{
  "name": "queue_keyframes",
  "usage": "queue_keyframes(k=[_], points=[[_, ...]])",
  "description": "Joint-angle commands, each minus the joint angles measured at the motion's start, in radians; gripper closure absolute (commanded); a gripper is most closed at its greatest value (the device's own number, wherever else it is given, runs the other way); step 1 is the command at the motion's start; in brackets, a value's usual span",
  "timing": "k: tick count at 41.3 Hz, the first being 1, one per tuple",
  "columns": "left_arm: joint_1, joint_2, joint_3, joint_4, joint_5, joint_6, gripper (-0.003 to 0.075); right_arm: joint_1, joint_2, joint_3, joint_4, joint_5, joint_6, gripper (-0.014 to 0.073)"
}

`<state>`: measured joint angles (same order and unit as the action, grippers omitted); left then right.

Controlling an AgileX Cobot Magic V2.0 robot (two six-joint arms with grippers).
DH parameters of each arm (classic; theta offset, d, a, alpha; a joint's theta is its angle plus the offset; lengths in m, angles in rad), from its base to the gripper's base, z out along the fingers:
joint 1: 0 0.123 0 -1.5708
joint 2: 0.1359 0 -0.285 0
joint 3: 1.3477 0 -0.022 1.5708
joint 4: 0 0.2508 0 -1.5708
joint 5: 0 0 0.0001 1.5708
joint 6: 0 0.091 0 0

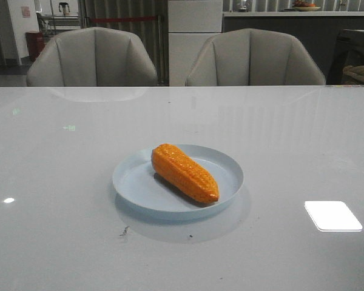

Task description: Place corn on plate with both arms

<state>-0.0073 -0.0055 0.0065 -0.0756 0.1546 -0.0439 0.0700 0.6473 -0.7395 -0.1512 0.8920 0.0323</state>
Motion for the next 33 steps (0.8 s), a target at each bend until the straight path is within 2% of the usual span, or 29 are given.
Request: queue_keyframes(k=[1, 13, 24, 33], points=[[-0.002, -0.017, 0.038, -0.010, -0.080, -0.005, 0.0623, -0.008, -0.009, -0.028, -0.023, -0.054, 0.002, -0.0030], [-0.002, -0.017, 0.038, -0.010, -0.080, -0.005, 0.0623, -0.003, -0.203, -0.028, -0.022, -0.061, 0.002, -0.0030], [-0.002, -0.017, 0.038, -0.010, -0.080, -0.005, 0.0623, -0.003, -0.429, -0.028, 0.076, -0.062, 0.002, -0.0030], [-0.002, -0.017, 0.038, -0.010, -0.080, -0.005, 0.0623, -0.003, -0.514, -0.027, 0.151, -0.064, 0.002, -0.0030]])
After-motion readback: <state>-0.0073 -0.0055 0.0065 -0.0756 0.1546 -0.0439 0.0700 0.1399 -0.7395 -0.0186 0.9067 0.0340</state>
